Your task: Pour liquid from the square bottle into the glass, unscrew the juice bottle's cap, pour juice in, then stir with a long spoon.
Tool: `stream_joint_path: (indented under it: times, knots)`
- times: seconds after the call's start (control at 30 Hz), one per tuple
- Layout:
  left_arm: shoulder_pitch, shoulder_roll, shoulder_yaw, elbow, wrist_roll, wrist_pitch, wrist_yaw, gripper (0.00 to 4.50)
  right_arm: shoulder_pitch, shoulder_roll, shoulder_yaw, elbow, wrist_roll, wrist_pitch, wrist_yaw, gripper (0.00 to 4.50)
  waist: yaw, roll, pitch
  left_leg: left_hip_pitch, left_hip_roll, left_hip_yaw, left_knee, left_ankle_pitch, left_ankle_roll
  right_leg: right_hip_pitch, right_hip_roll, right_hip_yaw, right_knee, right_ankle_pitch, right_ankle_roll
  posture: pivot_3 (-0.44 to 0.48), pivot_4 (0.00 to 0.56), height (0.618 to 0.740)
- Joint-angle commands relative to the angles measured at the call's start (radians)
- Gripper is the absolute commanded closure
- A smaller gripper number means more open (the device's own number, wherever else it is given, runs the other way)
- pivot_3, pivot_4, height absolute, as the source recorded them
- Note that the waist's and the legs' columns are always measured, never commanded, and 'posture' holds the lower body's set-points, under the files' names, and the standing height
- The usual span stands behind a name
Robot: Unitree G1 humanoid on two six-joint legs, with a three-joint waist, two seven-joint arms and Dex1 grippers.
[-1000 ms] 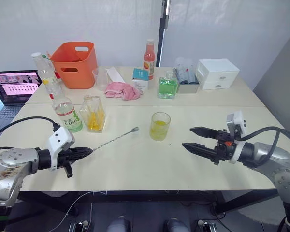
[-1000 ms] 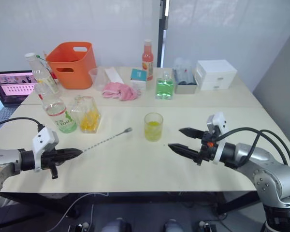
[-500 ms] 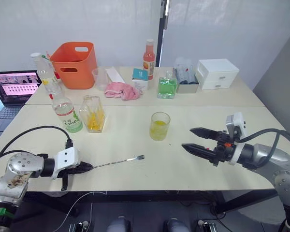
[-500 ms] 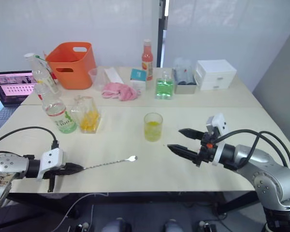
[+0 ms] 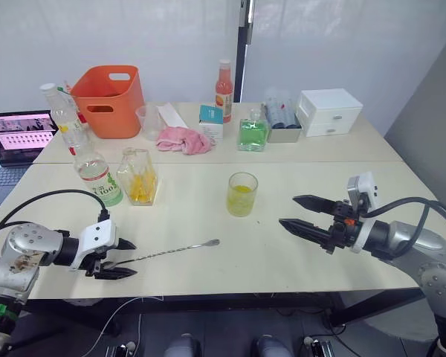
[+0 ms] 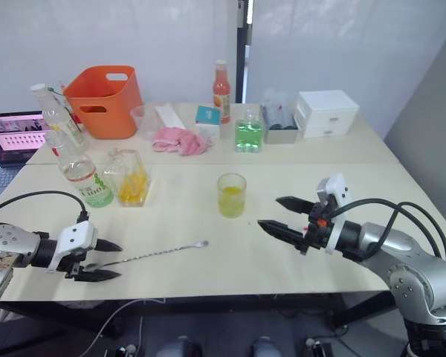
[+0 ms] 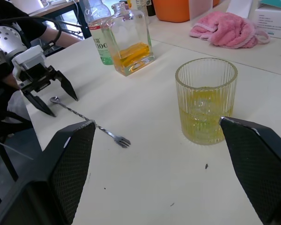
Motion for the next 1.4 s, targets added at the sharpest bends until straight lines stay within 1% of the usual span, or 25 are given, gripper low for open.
stream_joint_path:
  times: [0.03,0.27,0.37,0.4,0.43,0.6,0.63,0.67,0.83,0.9,0.97,1.07,1.1,1.17,1.27,1.3,1.37,1.4]
  knots:
    - [-0.043,0.003,-0.028,-0.017,0.019,0.016,-0.012,1.25,-0.029,0.011,-0.02,-0.016,0.011,-0.013,-0.015,0.0,0.002,0.0,0.0,0.0,0.0,0.0,0.0,0.0,0.0,0.0,0.0,0.0,0.0,0.0,0.0,0.0,0.15,0.715]
    - [-0.08,-0.023,-0.105,-0.015,0.11,0.016,0.018,1.25,-0.005,0.014,-0.033,-0.045,0.022,-0.007,-0.032,0.0,0.008,0.0,0.0,0.0,-0.003,0.0,0.0,0.0,0.0,0.001,0.0,0.0,0.0,0.0,0.0,0.0,0.15,0.715]
    - [-0.081,-0.024,-0.127,-0.022,0.134,0.027,0.019,2.08,0.006,0.013,-0.042,-0.058,0.031,-0.004,-0.039,0.0,0.007,0.0,0.0,0.001,-0.003,0.0,0.001,0.0,0.0,0.002,-0.001,0.0,0.0,0.0,0.001,0.0,0.15,0.715]
    - [-0.081,-0.024,-0.128,-0.023,0.136,0.029,0.02,2.47,0.007,0.013,-0.042,-0.06,0.033,-0.004,-0.041,0.0,0.006,0.0,0.0,0.001,-0.003,0.0,0.001,0.0,0.0,0.002,-0.001,0.0,0.0,0.0,0.001,0.0,0.15,0.715]
    - [-0.081,-0.024,-0.129,-0.023,0.137,0.029,0.02,2.74,0.007,0.013,-0.042,-0.06,0.033,-0.004,-0.042,0.0,0.006,0.0,0.0,0.001,-0.003,0.0,0.001,0.0,0.0,0.002,-0.001,0.0,0.001,0.0,0.001,0.0,0.15,0.715]
    - [-0.073,-0.023,-0.14,-0.003,0.13,0.02,-0.007,4.39,0.024,0.017,-0.05,-0.077,0.037,-0.004,-0.052,0.0,0.005,0.0,0.0,0.001,-0.003,0.0,0.0,0.0,0.0,0.002,-0.001,0.0,0.001,0.0,0.001,0.0,0.15,0.715]
    - [-0.074,-0.025,-0.14,0.0,0.127,0.018,-0.009,4.48,0.025,0.017,-0.051,-0.077,0.037,-0.004,-0.052,0.0,0.005,0.0,0.0,0.001,-0.003,-0.001,0.0,0.0,0.0,0.002,-0.001,0.0,0.001,0.0,0.001,0.0,0.15,0.715]
    - [-0.075,-0.026,-0.139,0.001,0.125,0.018,-0.01,4.48,0.027,0.017,-0.051,-0.078,0.037,-0.004,-0.052,0.0,0.004,0.0,0.0,0.001,-0.003,-0.001,0.0,0.0,0.0,0.002,-0.001,0.0,0.001,0.0,0.001,0.0,0.15,0.715]
    - [-0.129,-0.037,-0.116,0.122,0.086,-0.049,-0.084,4.48,0.02,0.014,-0.046,-0.069,0.038,-0.006,-0.056,0.0,0.004,0.0,0.0,0.001,-0.003,0.0,0.0,0.0,0.0,0.002,-0.001,0.0,0.001,-0.001,0.001,0.0,0.15,0.715]
    - [-0.16,-0.035,-0.087,0.136,0.028,-0.02,-0.138,4.48,0.018,0.012,-0.045,-0.063,0.036,-0.005,-0.059,0.0,0.003,0.0,0.0,0.001,-0.003,0.0,0.0,0.0,0.0,0.001,-0.001,0.0,0.001,-0.001,0.001,0.0,0.15,0.715]
    - [-0.193,-0.017,-0.06,0.1,-0.103,0.082,-0.172,4.48,0.022,0.014,-0.05,-0.059,0.039,0.0,-0.068,0.0,0.002,-0.001,0.0,0.0,-0.003,0.0,0.0,0.0,0.0,0.001,0.0,0.0,0.001,0.0,0.001,0.0,0.15,0.715]
    - [-0.213,0.003,-0.044,0.058,-0.232,0.195,-0.178,4.48,0.032,0.013,-0.055,-0.057,0.042,0.004,-0.075,0.0,0.004,-0.003,0.002,-0.001,-0.003,-0.001,0.001,0.0,0.0,0.0,0.0,0.0,0.002,-0.001,0.001,0.0,0.15,0.715]
    - [-0.216,0.006,-0.031,0.026,-0.298,0.272,-0.178,4.48,0.04,0.016,-0.062,-0.058,0.052,0.008,-0.08,0.0,0.004,-0.003,0.002,-0.001,-0.003,-0.002,0.001,0.0,0.0,0.0,0.0,0.0,0.002,-0.001,0.001,0.0,0.15,0.715]
    - [-0.212,0.001,0.0,-0.039,-0.385,0.387,-0.178,4.48,0.056,0.022,-0.077,-0.062,0.077,0.016,-0.089,0.0,0.004,-0.003,0.002,-0.001,-0.003,-0.003,0.002,0.0,0.0,0.001,-0.001,0.0,0.002,-0.001,0.002,0.0,0.15,0.715]
    - [-0.204,-0.036,0.047,-0.145,-0.478,0.53,-0.13,4.48,0.072,0.022,-0.092,-0.082,0.136,0.039,-0.096,0.0,0.004,-0.003,0.002,-0.001,-0.003,-0.005,0.001,0.0,0.0,0.001,-0.001,0.0,0.002,-0.001,0.002,0.0,0.15,0.715]
    - [-0.205,-0.068,0.062,-0.194,-0.519,0.578,-0.08,4.48,0.068,0.031,-0.091,-0.098,0.188,0.057,-0.108,0.0,0.004,-0.003,0.002,-0.001,-0.004,-0.005,0.002,0.0,0.0,0.001,-0.001,0.0,0.002,-0.001,0.002,0.0,0.15,0.715]
    - [-0.205,-0.106,0.085,-0.251,-0.561,0.636,-0.02,4.48,0.061,0.04,-0.088,-0.117,0.25,0.077,-0.127,0.0,0.003,-0.003,0.002,0.0,-0.004,-0.007,0.002,0.0,0.0,0.001,-0.001,0.0,0.002,-0.001,0.002,0.0,0.15,0.715]
    - [-0.212,-0.152,0.098,-0.29,-0.602,0.674,0.041,4.48,0.033,0.076,-0.058,-0.134,0.293,0.083,-0.169,0.0,0.003,-0.003,0.002,0.0,-0.003,-0.008,0.002,0.0,0.0,0.001,-0.001,0.001,0.002,-0.001,0.002,0.0,0.15,0.715]
